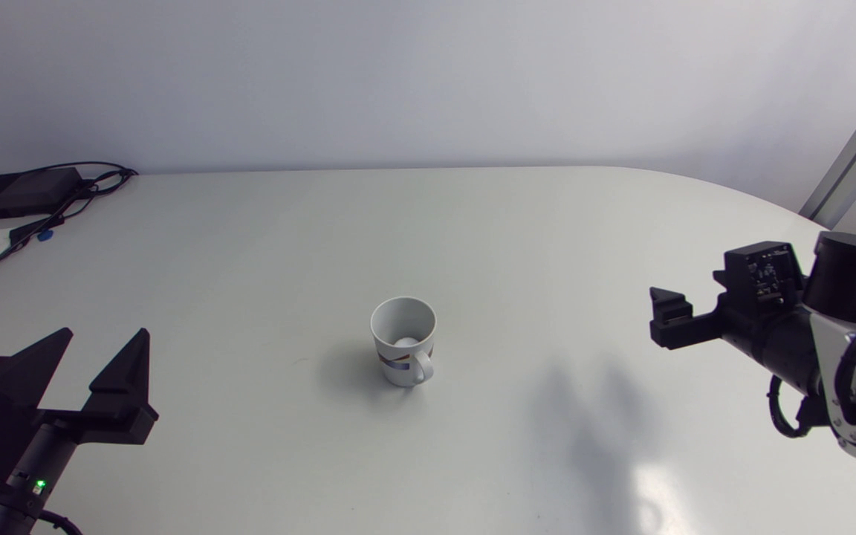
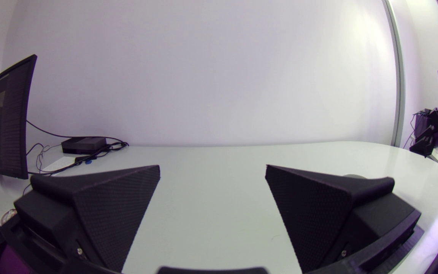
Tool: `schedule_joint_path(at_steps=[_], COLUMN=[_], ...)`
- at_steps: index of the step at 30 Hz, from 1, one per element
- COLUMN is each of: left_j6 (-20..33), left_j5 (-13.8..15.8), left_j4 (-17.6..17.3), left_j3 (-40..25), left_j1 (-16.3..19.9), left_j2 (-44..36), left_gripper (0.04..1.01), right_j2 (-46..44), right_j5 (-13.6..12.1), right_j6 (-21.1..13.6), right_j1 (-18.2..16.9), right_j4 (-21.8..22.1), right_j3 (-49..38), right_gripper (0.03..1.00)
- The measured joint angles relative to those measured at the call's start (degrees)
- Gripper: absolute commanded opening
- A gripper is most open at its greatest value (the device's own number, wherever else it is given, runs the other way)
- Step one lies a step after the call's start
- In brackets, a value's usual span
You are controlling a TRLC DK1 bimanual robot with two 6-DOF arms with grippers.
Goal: Pick up the white golf ball from the table and place it into the cup.
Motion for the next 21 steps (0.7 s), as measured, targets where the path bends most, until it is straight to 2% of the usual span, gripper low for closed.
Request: schedule_joint_path(at_steps=[7,11,18,21], left_j6=[0.0,0.0,0.0,0.0], left_j5=[0.0,0.0,0.0,0.0], left_j4=[0.0,0.0,0.0,0.0], left_j3=[0.0,0.0,0.0,0.0], left_j1=[0.0,0.0,0.0,0.0], left_j2=[0.0,0.0,0.0,0.0], left_gripper=[0.993,0.993,0.993,0.993], right_j2=[-11.6,-19.0,-35.5,-43.5], right_j5=[4.4,4.9,5.6,6.2], right_j6=[0.9,1.9,2.6,2.6], right_j1=[-0.4,-0.8,-0.9,-0.9], right_j4=[0.5,-0.3,-7.6,-12.0], right_j3=[-6.0,-10.1,-15.7,-17.9], right_gripper=[0.966,0.966,0.967,0.966])
